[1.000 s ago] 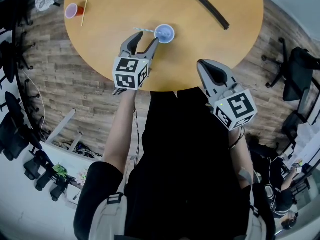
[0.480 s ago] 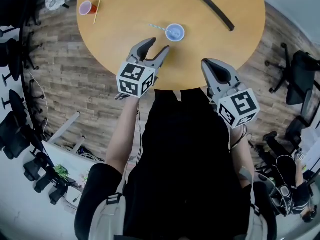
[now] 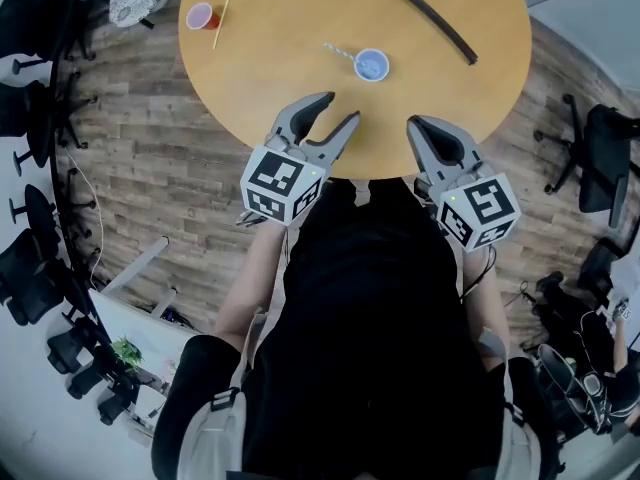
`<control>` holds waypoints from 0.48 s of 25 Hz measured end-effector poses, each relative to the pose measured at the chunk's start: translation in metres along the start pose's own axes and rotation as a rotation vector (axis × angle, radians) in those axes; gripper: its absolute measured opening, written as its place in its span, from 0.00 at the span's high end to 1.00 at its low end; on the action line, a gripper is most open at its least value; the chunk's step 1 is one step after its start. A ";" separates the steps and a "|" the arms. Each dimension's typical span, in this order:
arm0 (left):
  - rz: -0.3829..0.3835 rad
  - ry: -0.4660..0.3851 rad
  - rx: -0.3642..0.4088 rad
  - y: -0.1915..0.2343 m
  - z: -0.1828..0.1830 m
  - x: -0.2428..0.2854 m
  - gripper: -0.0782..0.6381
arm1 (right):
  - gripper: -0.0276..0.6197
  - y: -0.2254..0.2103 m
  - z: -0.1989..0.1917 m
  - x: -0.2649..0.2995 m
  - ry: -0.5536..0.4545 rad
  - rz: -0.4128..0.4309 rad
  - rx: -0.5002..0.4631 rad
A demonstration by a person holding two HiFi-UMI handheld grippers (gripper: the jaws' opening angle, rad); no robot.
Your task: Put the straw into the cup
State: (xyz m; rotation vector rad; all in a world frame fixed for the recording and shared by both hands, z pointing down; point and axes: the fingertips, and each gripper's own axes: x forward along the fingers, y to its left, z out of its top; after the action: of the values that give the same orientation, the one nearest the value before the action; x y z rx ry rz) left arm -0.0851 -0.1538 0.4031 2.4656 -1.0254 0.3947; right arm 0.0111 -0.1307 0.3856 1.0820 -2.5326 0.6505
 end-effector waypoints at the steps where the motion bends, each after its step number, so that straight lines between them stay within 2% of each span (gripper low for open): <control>1: -0.003 -0.008 0.004 -0.002 0.002 -0.006 0.62 | 0.93 0.004 0.000 0.000 -0.003 -0.003 -0.003; 6: -0.022 -0.065 0.020 -0.011 0.012 -0.036 0.69 | 0.93 0.024 -0.001 0.000 -0.019 -0.025 -0.014; 8: -0.031 -0.084 0.029 -0.014 0.014 -0.046 0.76 | 0.93 0.031 -0.001 -0.001 -0.026 -0.037 -0.017; 12: -0.048 -0.085 0.041 -0.019 0.012 -0.059 0.81 | 0.93 0.043 -0.004 -0.006 -0.032 -0.064 -0.017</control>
State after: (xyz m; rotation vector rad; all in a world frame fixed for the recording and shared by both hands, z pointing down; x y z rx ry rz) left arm -0.1108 -0.1127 0.3634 2.5575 -0.9986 0.3010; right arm -0.0160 -0.0989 0.3744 1.1714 -2.5141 0.5987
